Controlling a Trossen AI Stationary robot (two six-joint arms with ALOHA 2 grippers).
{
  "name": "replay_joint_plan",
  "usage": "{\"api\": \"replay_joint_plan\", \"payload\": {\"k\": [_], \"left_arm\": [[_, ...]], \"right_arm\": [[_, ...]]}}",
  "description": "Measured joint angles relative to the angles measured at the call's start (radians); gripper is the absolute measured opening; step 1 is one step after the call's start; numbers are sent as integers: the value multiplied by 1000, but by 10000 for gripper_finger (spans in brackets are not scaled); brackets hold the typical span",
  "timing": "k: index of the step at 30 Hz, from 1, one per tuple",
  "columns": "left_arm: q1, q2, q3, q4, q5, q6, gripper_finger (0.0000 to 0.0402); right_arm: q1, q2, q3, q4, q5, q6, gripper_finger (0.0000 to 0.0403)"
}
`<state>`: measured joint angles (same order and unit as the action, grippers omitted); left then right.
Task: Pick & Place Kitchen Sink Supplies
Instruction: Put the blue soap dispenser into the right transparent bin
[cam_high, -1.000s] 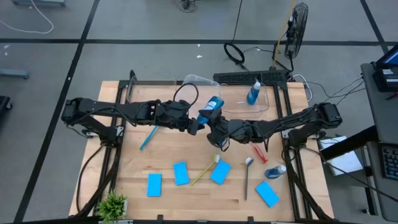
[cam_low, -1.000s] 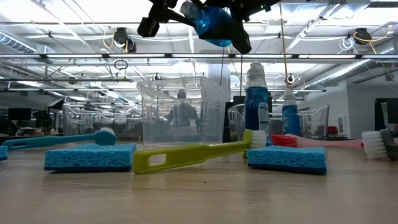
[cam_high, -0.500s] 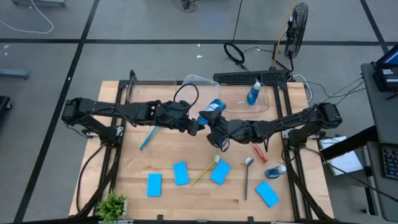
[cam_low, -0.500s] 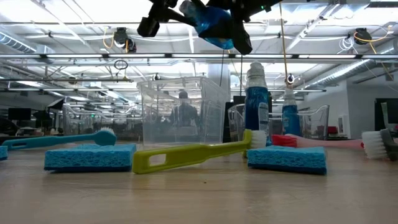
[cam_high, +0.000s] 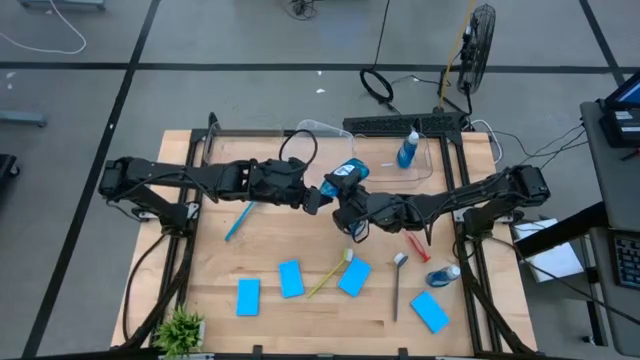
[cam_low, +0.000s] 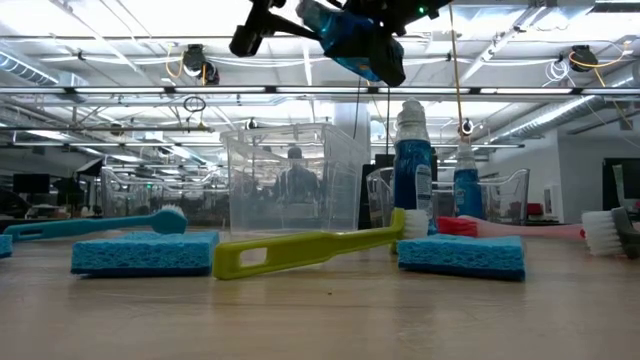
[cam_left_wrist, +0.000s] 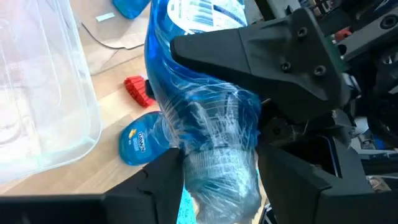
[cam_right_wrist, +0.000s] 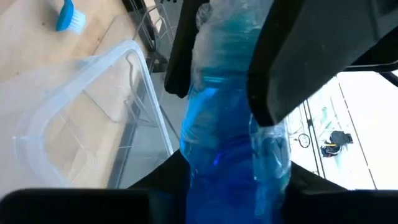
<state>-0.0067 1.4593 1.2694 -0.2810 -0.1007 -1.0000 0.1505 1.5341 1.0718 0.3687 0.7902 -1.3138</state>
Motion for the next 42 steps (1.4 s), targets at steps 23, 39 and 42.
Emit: {"api": "replay_joint_plan", "payload": {"k": [23, 39, 42], "left_arm": [[36, -45, 0, 28, -1, 86, 210], [60, -188, 1, 2, -35, 400, 214], [60, -204, -1, -48, -37, 471, 204]], "right_arm": [[-38, -6, 1, 37, 124, 56, 108], [-161, -101, -2, 81, 156, 346, 108], [-197, -132, -2, 80, 154, 479, 110]]}}
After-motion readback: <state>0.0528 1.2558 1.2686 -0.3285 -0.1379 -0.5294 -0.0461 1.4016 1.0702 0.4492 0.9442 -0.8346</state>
